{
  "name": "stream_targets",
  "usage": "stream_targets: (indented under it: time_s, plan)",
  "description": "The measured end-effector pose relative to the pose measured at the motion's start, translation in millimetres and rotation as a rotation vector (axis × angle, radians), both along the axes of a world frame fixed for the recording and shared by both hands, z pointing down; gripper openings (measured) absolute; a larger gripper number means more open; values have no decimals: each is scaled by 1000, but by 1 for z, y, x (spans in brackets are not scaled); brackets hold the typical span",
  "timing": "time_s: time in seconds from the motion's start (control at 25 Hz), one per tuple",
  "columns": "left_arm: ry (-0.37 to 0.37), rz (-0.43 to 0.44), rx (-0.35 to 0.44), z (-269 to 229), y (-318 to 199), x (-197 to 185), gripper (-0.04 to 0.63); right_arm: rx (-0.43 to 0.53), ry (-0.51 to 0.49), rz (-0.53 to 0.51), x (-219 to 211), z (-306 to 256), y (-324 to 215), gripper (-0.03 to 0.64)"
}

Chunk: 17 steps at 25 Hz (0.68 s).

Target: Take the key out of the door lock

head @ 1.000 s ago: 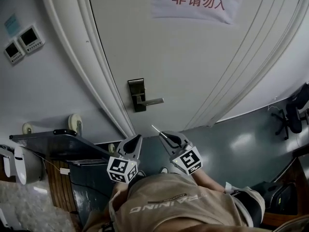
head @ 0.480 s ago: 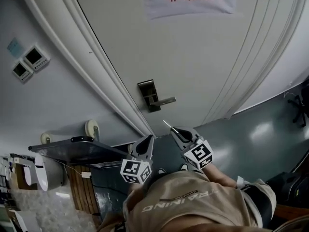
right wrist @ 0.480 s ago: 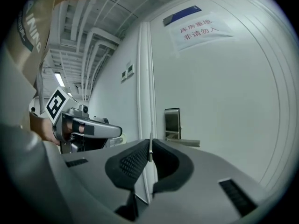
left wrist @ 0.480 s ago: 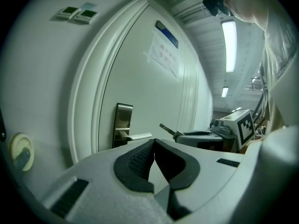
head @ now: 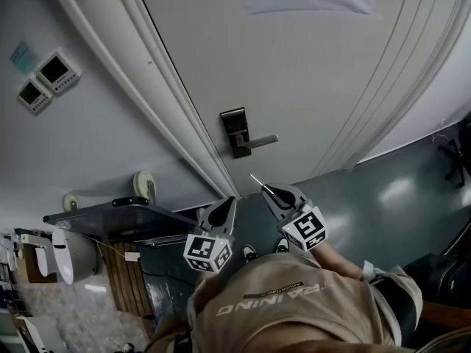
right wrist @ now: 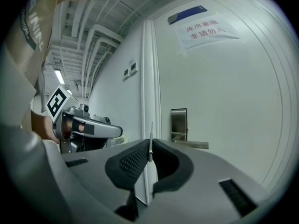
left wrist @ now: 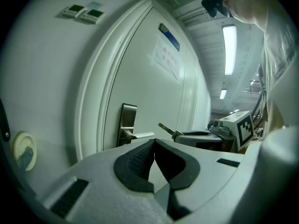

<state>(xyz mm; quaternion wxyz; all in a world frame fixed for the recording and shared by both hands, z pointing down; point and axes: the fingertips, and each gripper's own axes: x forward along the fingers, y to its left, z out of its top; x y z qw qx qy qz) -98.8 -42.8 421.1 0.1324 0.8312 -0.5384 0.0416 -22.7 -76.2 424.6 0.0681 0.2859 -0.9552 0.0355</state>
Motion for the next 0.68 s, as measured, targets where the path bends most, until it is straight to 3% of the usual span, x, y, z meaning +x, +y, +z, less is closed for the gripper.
stream_targets:
  time_s: [0.28, 0.68]
  plan:
    - [83, 18, 25, -14, 13, -13, 6, 5, 21, 44, 0, 0, 17, 18]
    - [68, 71, 48, -19, 17, -15, 6, 34, 29, 91, 6, -15, 33, 18]
